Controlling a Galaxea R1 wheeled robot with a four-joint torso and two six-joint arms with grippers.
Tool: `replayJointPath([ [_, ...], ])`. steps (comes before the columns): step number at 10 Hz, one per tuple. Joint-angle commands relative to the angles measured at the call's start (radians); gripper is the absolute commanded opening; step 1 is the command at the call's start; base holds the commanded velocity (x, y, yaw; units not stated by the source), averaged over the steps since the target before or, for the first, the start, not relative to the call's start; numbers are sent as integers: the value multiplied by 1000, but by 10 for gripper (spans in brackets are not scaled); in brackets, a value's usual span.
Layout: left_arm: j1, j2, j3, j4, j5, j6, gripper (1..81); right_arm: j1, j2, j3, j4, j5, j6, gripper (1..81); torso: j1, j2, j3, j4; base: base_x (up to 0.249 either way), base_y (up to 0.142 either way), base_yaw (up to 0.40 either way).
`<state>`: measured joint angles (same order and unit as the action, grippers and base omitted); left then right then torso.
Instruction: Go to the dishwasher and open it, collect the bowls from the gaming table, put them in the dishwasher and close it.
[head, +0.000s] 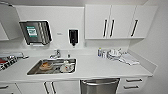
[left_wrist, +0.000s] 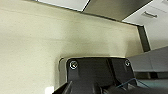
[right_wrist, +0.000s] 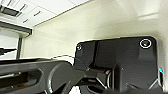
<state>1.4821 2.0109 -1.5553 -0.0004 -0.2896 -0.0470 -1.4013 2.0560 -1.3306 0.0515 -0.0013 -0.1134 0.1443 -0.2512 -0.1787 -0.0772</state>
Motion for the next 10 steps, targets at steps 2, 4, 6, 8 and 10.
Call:
replayJointPath([
  [2, -125, -217, 195, 11, -23, -2, 811, 164, -153, 140, 19, -52, 24, 811, 77, -119, -9, 0, 0, 0, 0],
  [4, -232, -285, 247, 13, 33, -60, 811, 188, -147, 136, 22, -54, 31, 811, 116, -180, -24, 0, 0, 0, 0],
  [6, -373, -323, 299, 13, 159, -70, 811, 208, -144, 125, 22, -57, 46, 811, 169, -263, -25, 0, 0, 0, 0],
  [8, -463, -365, 379, 14, 267, -68, 811, 231, -149, 127, 22, -65, 63, 811, 217, -338, -25, 0, 0, 0, 0],
  [10, -480, -395, 451, 63, 274, -68, 811, 248, -153, 139, 22, -68, 64, 811, 260, -407, -83, 0, 0, 0, 0],
])
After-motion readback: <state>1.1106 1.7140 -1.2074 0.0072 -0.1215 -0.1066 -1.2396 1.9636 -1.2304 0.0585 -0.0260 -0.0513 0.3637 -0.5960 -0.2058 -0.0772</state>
